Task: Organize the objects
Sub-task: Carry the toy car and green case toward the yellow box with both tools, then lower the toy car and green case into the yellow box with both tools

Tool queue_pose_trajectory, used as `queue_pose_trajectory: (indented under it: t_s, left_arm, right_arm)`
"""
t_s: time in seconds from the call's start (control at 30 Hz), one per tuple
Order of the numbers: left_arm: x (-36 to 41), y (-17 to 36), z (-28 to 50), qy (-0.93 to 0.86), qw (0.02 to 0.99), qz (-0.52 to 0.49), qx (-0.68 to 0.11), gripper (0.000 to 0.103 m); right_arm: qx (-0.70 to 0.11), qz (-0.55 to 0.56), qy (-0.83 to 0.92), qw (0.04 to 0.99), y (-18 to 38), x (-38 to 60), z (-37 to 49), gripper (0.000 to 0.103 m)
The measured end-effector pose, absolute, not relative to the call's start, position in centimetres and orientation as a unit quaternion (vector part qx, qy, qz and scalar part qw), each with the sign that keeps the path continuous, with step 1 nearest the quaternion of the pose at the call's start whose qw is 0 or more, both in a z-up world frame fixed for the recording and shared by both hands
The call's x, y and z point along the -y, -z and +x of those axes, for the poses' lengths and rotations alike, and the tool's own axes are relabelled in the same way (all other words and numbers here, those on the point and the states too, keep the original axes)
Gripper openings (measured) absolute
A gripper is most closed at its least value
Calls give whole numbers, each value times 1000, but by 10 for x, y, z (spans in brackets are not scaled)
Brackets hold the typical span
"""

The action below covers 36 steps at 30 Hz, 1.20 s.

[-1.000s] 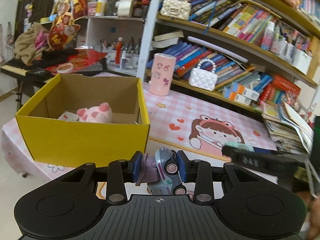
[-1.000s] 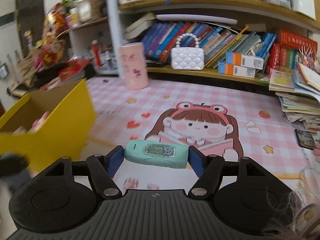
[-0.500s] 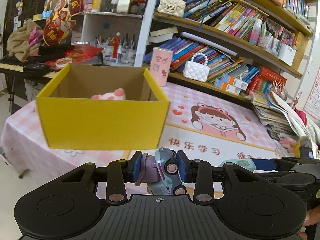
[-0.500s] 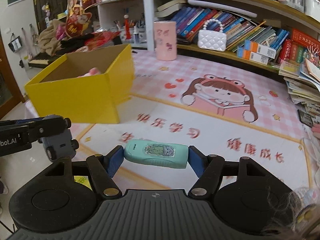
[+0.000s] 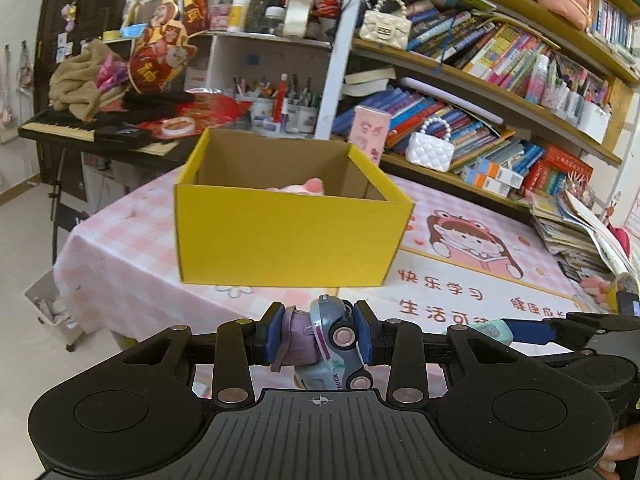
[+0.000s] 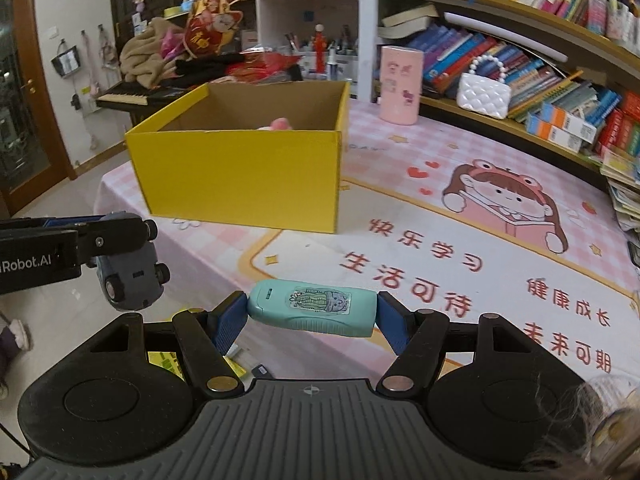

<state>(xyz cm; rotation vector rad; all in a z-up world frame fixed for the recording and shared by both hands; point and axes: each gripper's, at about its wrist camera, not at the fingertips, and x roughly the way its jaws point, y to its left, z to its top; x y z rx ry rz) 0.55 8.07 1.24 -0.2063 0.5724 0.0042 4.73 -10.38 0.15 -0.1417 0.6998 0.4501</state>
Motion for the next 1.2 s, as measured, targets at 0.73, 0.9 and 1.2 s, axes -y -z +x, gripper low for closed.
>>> queue_pose_trajectory:
  t_s: [0.73, 0.9, 1.2]
  left_arm:
    - [-116, -64, 44, -7, 980, -117, -159, 35]
    - [-123, -85, 82, -34, 985, -131, -105, 35]
    - [-126, -69, 144, -45, 983, -101, -144, 36]
  right_arm:
    - [-254, -107, -239, 931, -43, 53, 89, 67]
    - [-219, -138, -228, 939, -51, 33, 129, 67]
    - [-236, -202, -245, 918, -33, 8, 197, 67]
